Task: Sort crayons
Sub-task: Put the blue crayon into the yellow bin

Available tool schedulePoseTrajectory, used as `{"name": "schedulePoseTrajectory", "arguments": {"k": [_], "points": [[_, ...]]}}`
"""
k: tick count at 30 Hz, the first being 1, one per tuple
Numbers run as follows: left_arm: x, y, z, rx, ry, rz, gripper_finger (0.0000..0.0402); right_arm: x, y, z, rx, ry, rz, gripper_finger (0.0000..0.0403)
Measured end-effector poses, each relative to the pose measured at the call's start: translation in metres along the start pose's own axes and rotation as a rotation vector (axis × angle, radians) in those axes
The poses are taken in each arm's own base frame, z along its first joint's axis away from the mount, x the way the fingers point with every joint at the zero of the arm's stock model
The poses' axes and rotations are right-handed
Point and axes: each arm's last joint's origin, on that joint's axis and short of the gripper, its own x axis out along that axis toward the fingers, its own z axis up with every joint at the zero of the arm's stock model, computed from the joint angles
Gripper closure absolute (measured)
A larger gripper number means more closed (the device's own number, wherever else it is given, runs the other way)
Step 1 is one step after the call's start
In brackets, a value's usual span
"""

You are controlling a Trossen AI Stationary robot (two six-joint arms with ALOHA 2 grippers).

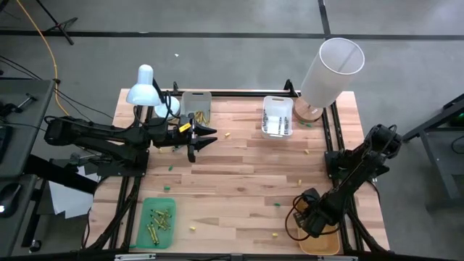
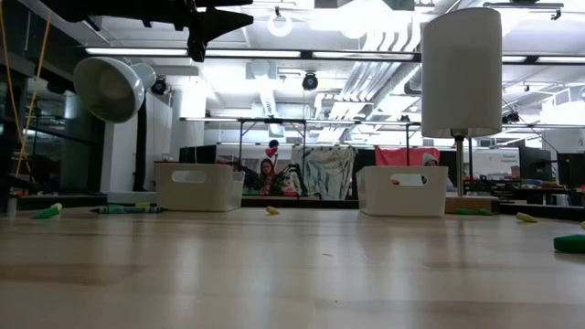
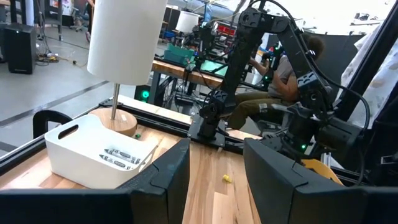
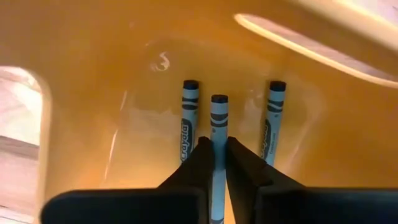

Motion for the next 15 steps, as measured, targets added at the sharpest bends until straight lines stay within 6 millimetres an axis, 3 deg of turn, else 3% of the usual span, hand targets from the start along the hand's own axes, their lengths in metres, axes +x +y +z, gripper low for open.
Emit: {"name": "schedulePoseTrajectory", "arguments": {"k": [10, 12, 15], "points": [[0.0, 0.0, 0.0, 0.0, 0.0, 0.0, 0.0261, -0.003, 0.0, -0.001, -0.03, 0.052, -0.021, 0.0293], [0.0, 0.0, 0.0, 0.0, 0.0, 0.0, 0.0261, -0.013, 0.001, -0.003, -0.081, 0.07, 0.011, 0.027], [0.0, 0.0, 0.0, -0.008, 0.001, -0.006, 0.0261, -0.044, 0.004, -0.007, -0.212, 0.083, 0.129, 0.0244]]}}
